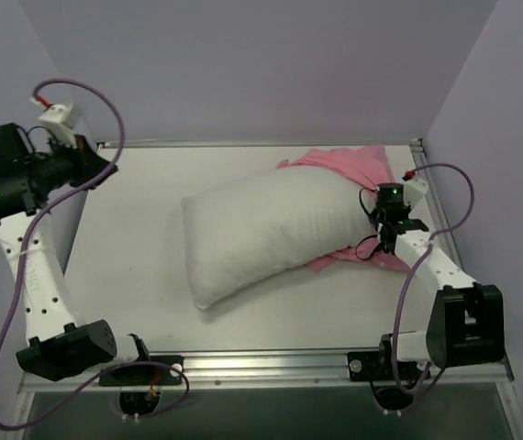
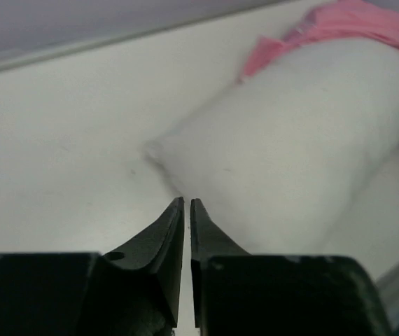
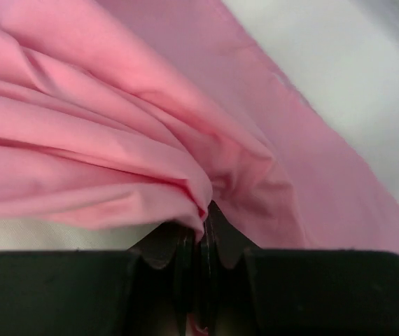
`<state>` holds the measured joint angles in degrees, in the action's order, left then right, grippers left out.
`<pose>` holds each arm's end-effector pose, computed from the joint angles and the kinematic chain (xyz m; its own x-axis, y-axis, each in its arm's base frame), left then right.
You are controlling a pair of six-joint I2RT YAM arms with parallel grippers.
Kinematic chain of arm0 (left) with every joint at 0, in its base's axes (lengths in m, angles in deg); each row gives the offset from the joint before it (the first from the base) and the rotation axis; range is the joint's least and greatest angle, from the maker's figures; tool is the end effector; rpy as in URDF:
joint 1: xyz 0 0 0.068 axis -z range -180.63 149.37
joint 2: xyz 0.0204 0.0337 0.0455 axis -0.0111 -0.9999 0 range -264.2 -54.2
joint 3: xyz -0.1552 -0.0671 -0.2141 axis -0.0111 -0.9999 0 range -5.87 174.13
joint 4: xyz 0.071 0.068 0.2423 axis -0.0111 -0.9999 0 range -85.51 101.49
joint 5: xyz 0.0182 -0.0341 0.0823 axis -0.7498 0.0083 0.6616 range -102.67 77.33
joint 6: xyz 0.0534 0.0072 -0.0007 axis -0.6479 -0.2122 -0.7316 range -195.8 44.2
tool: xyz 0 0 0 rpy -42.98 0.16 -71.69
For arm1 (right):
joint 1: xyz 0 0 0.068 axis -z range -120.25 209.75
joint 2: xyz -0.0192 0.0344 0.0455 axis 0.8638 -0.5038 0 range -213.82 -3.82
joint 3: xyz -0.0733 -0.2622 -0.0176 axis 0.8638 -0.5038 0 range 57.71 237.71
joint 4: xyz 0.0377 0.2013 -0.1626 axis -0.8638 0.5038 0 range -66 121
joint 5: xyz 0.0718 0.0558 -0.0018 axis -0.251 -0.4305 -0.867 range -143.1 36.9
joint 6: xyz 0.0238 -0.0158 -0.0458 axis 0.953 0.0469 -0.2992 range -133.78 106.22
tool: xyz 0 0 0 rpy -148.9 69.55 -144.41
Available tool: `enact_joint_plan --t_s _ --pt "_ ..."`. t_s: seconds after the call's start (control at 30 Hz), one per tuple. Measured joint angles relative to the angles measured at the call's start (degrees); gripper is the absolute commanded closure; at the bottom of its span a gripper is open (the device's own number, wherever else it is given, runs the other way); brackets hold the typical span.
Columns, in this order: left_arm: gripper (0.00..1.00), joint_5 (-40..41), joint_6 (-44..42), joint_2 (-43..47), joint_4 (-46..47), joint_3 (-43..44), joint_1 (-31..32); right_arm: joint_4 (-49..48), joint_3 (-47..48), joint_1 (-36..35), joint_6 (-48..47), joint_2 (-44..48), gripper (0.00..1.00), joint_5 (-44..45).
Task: Remove the pillowcase from the pillow
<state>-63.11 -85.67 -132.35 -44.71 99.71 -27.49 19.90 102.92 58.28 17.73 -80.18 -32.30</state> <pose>0.2269 0.0841 0.4916 -0.3690 -0.0645 -0.9272 0.3841 0.8978 -0.2153 0.2943 -0.0051 0.2458 -0.2349 0.4827 -0.8437 0.4867 0.8097 0.3278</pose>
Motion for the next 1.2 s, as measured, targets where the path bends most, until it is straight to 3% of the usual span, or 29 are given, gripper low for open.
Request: enact_joint_plan --t_s 0.1,0.13,0.17,0.4,0.5,0.73,1.0,1.03,1.07,1.1,1.2 --pt "0.47 5.5 -5.4 0.8 -2.7 -7.9 13.0 -0.2 0.2 -6.7 2.6 0.6 1.0 -4.7" --pt "0.19 7.4 -7.0 0.8 -3.6 -9.8 16.7 -0.2 0.1 -7.9 3.5 1.0 1.0 -6.5" --pt "0.05 9.1 -9.0 0.7 -4.3 -11.4 20.0 -0.1 0.0 -8.7 4.4 1.6 1.0 -8.3" --pt "0.06 23.8 -18.1 2.4 -2.8 -22.8 50.8 1.8 -0.2 -9.0 5.3 3.9 1.0 -11.7" --pt "0.06 32.1 -22.0 1.6 -1.6 -26.1 59.2 2.2 -0.2 -9.0 5.0 3.9 1.0 -12.0" --pt "0.06 56.4 -28.4 -6.5 10.4 -31.7 69.2 2.2 -0.2 -9.0 4.6 3.9 1.0 -12.3" --pt "0.03 64.9 -30.4 -14.5 22.6 -35.9 69.1 2.4 -0.2 -9.0 4.4 3.9 1.0 -13.5" --pt "0.21 65.0 -30.4 -15.6 23.7 -36.5 68.8 2.5 -0.2 -9.0 4.3 3.9 1.0 -13.8" --pt "0.5 64.5 -29.9 -16.8 24.4 -36.8 68.2 2.6 -0.2 -9.0 4.3 3.9 1.0 -14.1" --pt "0.97 63.5 -29.4 -18.1 25.4 -36.8 67.3 2.7 -0.2 -9.0 4.2 3.9 1.0 -14.4" --pt "0.98 60.4 -28.0 -19.0 27.5 -36.4 64.0 2.8 -0.2 -8.9 3.8 3.9 1.0 -15.3"
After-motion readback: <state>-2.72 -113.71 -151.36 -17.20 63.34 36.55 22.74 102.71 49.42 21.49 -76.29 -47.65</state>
